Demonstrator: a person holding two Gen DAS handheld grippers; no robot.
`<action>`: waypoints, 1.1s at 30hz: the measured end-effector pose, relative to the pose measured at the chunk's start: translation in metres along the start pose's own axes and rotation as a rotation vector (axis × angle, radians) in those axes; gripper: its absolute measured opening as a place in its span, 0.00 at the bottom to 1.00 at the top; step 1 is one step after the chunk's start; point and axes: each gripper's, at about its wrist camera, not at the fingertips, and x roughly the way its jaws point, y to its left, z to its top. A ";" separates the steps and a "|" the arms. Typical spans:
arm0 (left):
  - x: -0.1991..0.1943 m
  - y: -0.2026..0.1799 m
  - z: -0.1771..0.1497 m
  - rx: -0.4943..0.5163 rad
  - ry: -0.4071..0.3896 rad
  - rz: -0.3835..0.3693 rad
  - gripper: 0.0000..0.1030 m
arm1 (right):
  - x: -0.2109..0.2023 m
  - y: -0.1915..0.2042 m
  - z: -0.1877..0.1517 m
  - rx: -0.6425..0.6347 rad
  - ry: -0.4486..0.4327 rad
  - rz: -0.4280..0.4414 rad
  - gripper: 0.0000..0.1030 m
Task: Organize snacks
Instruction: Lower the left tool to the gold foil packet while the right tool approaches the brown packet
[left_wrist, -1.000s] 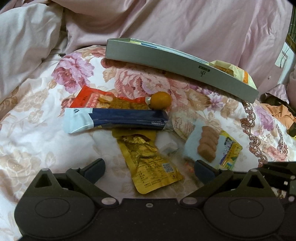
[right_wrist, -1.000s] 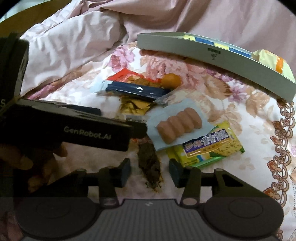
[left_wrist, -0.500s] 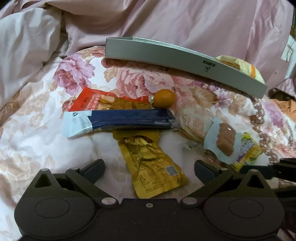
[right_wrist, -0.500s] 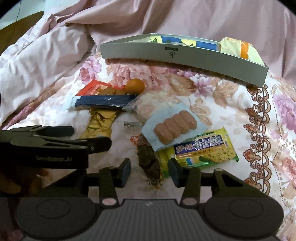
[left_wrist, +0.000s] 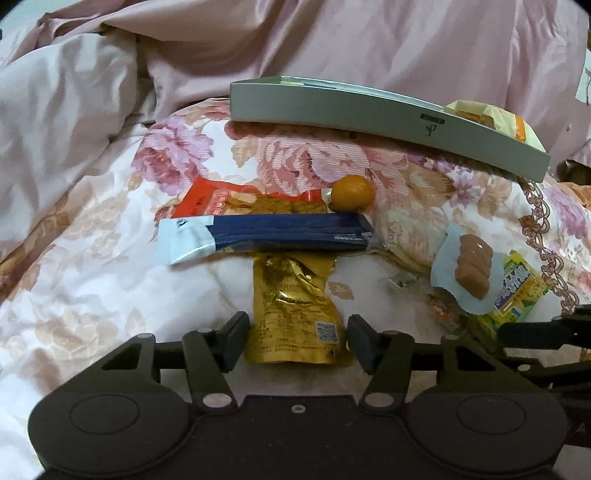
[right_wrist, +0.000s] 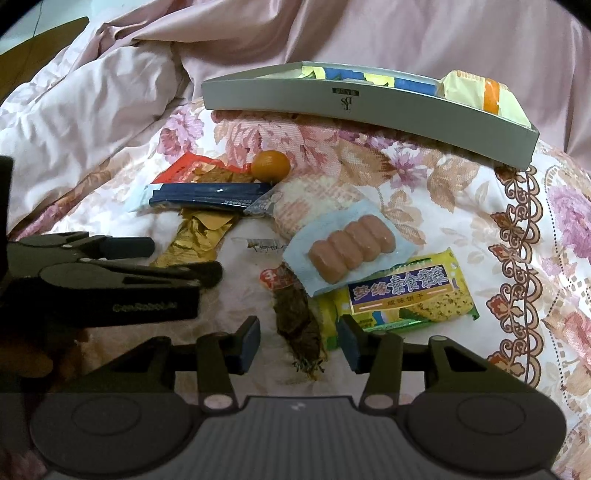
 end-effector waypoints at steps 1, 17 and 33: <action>-0.001 0.001 -0.001 -0.002 -0.002 -0.002 0.56 | 0.000 0.000 0.000 0.001 -0.001 0.003 0.51; -0.047 0.010 -0.033 -0.019 0.033 -0.024 0.59 | -0.003 0.002 -0.003 -0.004 -0.003 0.084 0.48; -0.021 0.004 -0.016 0.053 -0.003 -0.005 0.76 | 0.001 0.004 -0.003 -0.060 -0.003 0.039 0.67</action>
